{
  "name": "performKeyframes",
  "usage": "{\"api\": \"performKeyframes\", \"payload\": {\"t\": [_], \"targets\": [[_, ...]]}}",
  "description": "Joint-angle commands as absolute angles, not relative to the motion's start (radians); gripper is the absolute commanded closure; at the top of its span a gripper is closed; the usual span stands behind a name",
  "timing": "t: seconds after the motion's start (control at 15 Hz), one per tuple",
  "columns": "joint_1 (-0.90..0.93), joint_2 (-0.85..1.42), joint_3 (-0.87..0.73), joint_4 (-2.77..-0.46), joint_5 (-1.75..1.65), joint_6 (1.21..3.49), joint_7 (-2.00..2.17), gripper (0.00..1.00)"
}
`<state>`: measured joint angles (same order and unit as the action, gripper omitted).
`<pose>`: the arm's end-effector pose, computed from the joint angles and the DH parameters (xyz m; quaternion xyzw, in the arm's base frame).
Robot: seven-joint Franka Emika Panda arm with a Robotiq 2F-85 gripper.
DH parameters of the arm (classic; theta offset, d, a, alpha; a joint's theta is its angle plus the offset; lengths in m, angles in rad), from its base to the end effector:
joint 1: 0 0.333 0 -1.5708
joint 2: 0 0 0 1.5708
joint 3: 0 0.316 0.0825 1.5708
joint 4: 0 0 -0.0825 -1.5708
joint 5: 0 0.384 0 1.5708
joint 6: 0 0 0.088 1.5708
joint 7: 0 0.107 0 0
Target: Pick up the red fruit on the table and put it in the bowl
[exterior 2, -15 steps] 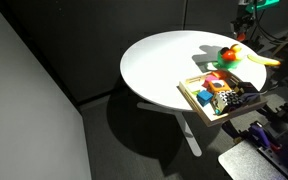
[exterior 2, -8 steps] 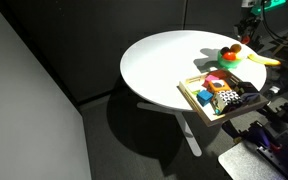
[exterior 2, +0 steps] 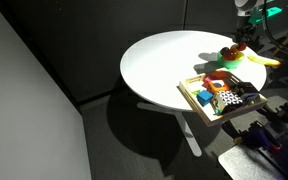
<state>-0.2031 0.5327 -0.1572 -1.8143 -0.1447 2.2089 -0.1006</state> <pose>0.5963 -0.2232 0.2394 0.9904 -0.0741 -0.0869 0.0775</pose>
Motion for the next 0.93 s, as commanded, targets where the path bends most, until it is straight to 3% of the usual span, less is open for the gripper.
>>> {"api": "performKeyframes", "payload": {"t": [0.0,0.87], "targets": [[-0.177,0.499,-0.165,-1.869,-0.175,2.257,-0.074,0.78],[-0.162,0.526,-0.172,-1.856,-0.167,2.300,-0.062,0.78]]}}
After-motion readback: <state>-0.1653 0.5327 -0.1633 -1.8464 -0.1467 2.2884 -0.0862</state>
